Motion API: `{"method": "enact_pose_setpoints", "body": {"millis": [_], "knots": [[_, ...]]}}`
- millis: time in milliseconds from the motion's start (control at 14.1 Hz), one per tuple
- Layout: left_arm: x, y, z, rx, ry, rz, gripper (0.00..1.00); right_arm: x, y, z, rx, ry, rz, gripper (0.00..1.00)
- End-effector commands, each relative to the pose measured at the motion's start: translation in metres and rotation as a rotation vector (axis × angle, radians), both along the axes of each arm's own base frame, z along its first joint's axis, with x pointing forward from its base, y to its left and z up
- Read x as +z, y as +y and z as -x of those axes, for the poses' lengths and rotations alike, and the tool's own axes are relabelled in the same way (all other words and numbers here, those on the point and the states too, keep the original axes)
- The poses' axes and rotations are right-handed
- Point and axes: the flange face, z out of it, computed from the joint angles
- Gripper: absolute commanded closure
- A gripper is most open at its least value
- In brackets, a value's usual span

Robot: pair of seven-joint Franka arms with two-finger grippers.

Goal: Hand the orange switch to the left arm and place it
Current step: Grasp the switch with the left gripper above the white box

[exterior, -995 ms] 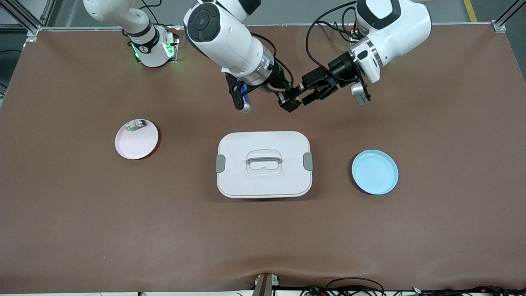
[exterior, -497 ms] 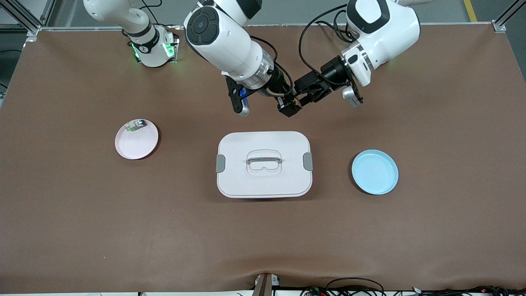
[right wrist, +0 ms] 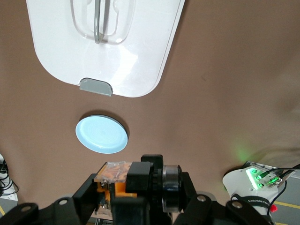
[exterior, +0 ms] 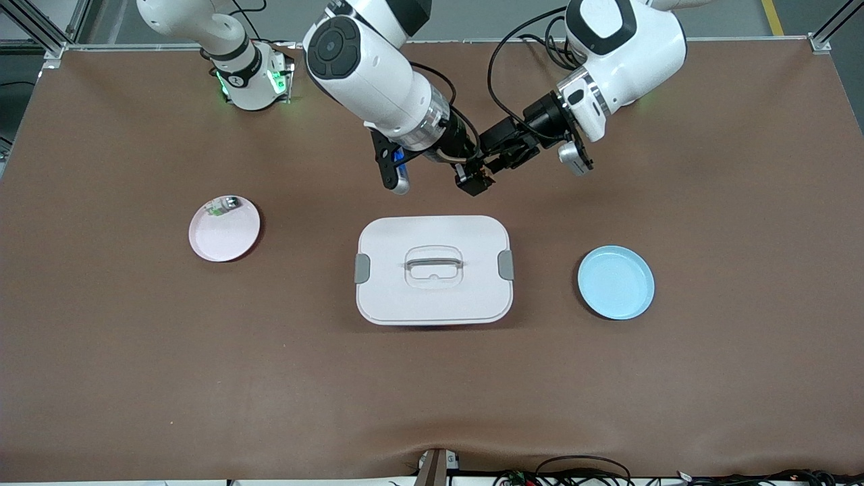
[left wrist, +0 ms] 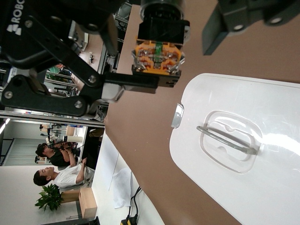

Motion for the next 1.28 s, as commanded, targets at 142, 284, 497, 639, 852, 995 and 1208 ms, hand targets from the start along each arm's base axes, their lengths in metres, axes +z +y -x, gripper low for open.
{"method": "enact_pose_setpoints", "body": {"millis": [142,284,497,639,852,995,1208], "knots": [[0.003,-0.004,-0.002,0.02,0.001,0.015,0.86,0.009,0.002,-0.005,-0.016,0.004,-0.017,1.0],[0.002,-0.004,-0.002,0.021,0.004,0.015,0.99,0.009,0.002,-0.005,-0.015,0.006,-0.015,1.0],[0.002,-0.003,-0.002,0.023,0.005,0.016,1.0,0.009,-0.002,-0.008,-0.022,0.005,-0.014,0.75],[0.002,-0.003,-0.003,0.024,0.004,0.015,1.0,0.004,0.0,-0.008,-0.022,0.009,-0.009,0.0],[0.002,-0.002,-0.003,0.025,0.001,0.013,1.0,0.004,-0.003,-0.01,-0.018,0.004,-0.004,0.0],[0.002,0.001,-0.002,0.028,-0.006,0.005,1.0,0.004,-0.013,-0.019,-0.024,0.005,0.001,0.0],[-0.004,0.008,0.002,0.037,-0.005,-0.016,1.0,-0.001,-0.035,-0.03,0.071,0.007,0.032,0.0]]}}
